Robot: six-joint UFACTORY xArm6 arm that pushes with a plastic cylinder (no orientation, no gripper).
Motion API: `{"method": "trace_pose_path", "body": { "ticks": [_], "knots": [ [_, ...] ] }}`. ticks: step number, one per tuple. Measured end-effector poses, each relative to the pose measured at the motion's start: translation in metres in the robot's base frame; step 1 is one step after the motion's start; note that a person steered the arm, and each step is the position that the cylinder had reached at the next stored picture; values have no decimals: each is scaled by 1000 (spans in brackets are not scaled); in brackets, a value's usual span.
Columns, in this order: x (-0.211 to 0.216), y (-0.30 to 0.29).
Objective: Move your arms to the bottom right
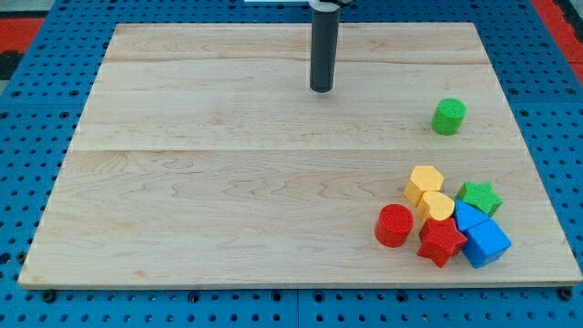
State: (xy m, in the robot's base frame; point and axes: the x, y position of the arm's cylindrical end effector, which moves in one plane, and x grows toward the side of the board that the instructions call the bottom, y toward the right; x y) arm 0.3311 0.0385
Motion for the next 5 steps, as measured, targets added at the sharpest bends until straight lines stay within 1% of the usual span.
{"method": "trace_pose_path", "body": {
  "ticks": [2,3,5],
  "knots": [
    [1,0],
    [11,-1],
    [88,-17]
  ]
}}
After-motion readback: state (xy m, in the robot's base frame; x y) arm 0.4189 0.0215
